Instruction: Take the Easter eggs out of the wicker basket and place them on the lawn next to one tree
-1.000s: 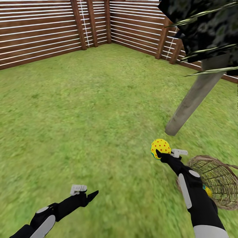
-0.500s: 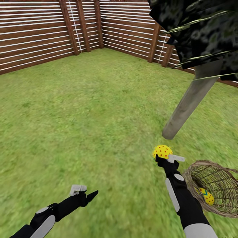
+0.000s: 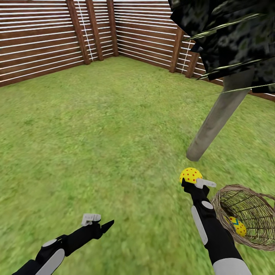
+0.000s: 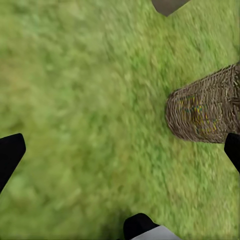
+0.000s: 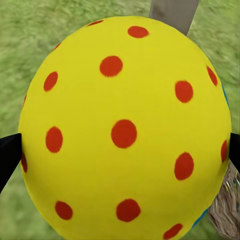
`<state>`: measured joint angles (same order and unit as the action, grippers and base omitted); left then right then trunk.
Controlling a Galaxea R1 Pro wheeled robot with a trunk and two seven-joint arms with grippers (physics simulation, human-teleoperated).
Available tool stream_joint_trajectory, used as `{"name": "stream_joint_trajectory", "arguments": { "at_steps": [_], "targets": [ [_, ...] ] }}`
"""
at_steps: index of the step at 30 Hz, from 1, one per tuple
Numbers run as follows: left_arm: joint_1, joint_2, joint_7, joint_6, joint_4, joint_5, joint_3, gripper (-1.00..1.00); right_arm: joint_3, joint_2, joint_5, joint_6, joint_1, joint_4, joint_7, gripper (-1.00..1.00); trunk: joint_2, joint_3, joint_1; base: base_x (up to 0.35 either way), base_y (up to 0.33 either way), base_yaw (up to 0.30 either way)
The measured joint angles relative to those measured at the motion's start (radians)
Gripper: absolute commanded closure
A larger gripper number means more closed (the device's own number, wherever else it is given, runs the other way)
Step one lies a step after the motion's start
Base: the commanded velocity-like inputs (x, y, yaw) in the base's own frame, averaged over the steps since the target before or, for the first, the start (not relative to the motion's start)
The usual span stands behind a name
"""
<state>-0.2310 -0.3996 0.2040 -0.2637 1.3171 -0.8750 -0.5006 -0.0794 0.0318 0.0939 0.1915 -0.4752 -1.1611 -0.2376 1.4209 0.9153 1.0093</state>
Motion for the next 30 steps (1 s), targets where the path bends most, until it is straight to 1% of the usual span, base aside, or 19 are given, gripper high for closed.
{"name": "stream_joint_trajectory", "arguments": {
  "at_steps": [7, 30],
  "targets": [
    [0.0, 0.0, 0.0, 0.0, 0.0, 0.0, 0.0, -1.0, 0.0, 0.0, 0.002, 0.005, 0.0, 0.0, 0.005, 1.0, 0.0, 0.002, 0.0, 0.0, 0.0, 0.0],
    [0.0, 0.0, 0.0, 0.0, 0.0, 0.0, 0.0, -1.0, 0.001, 0.0, 0.0, 0.003, 0.0, 0.0, 0.008, 1.0, 0.0, 0.033, 0.0, 0.0, 0.0, 0.0]
  ]
}}
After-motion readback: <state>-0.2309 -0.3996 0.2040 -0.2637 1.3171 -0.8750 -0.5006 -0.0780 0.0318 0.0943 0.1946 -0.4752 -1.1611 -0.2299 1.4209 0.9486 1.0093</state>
